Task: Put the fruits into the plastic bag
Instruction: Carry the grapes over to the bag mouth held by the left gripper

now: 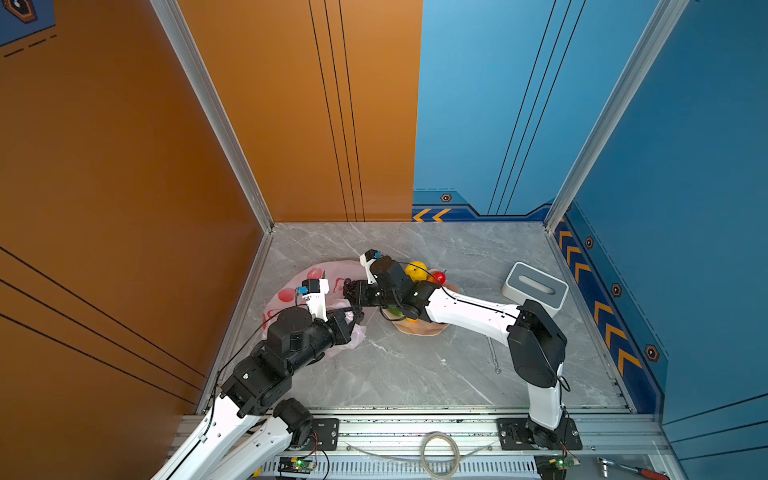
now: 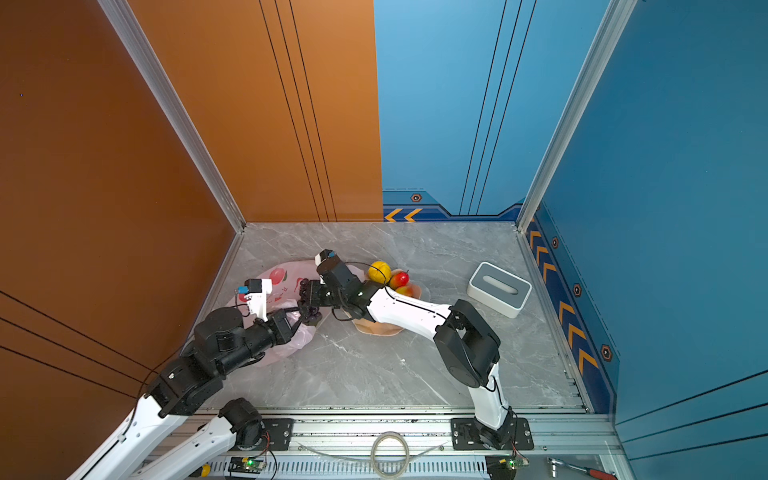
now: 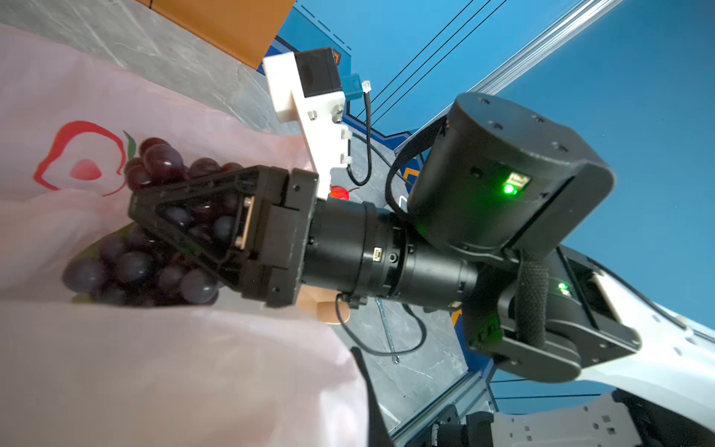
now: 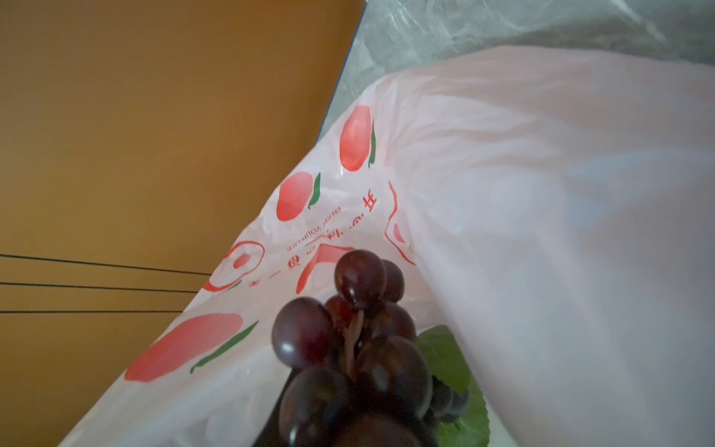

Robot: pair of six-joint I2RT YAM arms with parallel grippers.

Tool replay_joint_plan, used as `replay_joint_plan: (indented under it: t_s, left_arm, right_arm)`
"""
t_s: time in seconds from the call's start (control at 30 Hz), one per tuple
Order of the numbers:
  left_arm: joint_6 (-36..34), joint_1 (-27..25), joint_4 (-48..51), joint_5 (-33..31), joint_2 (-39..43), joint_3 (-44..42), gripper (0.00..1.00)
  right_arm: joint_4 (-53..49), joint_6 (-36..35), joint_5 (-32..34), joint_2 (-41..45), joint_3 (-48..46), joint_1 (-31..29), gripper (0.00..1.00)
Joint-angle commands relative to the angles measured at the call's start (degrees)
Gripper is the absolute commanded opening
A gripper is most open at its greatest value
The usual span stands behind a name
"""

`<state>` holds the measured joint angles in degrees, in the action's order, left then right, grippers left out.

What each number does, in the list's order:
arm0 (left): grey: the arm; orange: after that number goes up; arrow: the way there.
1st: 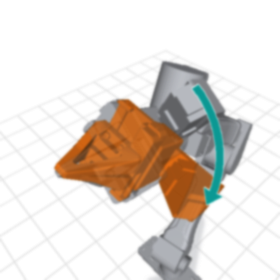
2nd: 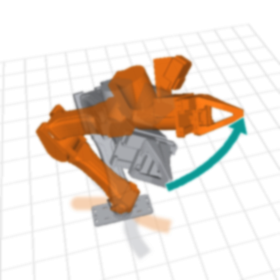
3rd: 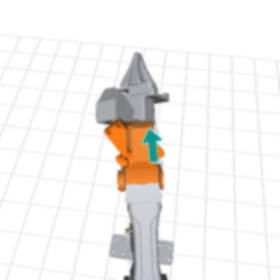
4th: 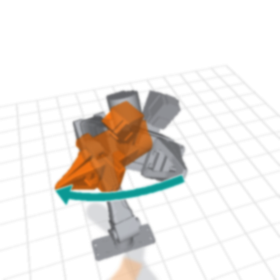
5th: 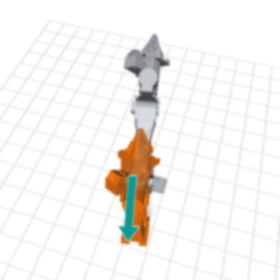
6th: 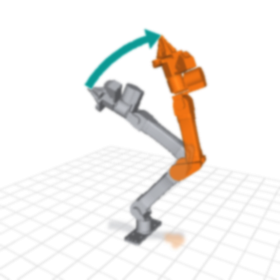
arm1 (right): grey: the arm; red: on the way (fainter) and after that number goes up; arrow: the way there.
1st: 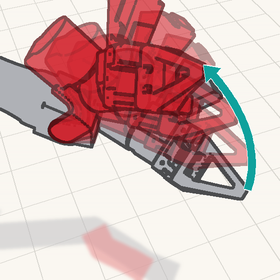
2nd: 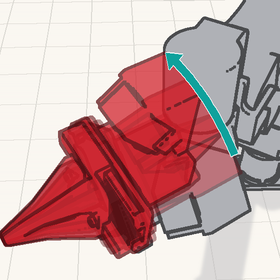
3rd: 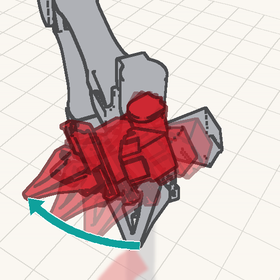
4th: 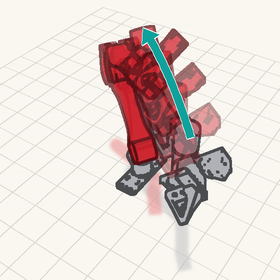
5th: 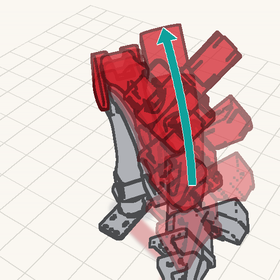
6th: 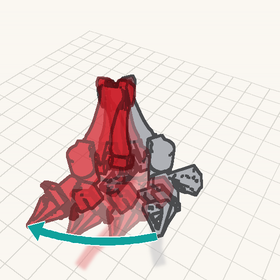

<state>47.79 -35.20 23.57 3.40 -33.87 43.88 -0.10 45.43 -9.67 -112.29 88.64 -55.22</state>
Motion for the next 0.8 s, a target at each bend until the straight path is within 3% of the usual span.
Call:
replay_joint_plan:
  t_s: [0.0,0.13,0.33,0.57,0.77]
  left_arm:
    - [2.1,1.5,-3.8,4.1,-0.2,1.3,0.00]
    - [3.2,4.0,-4.0,6.4,0.4,0.1,0.00]
    - [3.8,8.4,0.3,4.6,4.2,-1.0,0.00]
    - [4.5,15.7,0.2,9.4,4.0,-1.0,0.00]
    - [5.9,21.4,-0.2,12.3,4.3,-2.1,0.00]
  right_arm:
    - [5.6,-8.2,7.4,-0.5,-0.1,-2.2,0.24]
    - [6.6,-10.9,8.1,-1.9,0.5,-2.8,0.24]
    - [4.1,-11.2,3.0,-2.3,1.5,-2.9,0.24]
    - [-3.0,-18.0,-2.5,-2.6,2.3,-4.6,0.24]
    - [-2.1,-22.3,-3.8,-1.9,-1.2,-6.3,0.25]
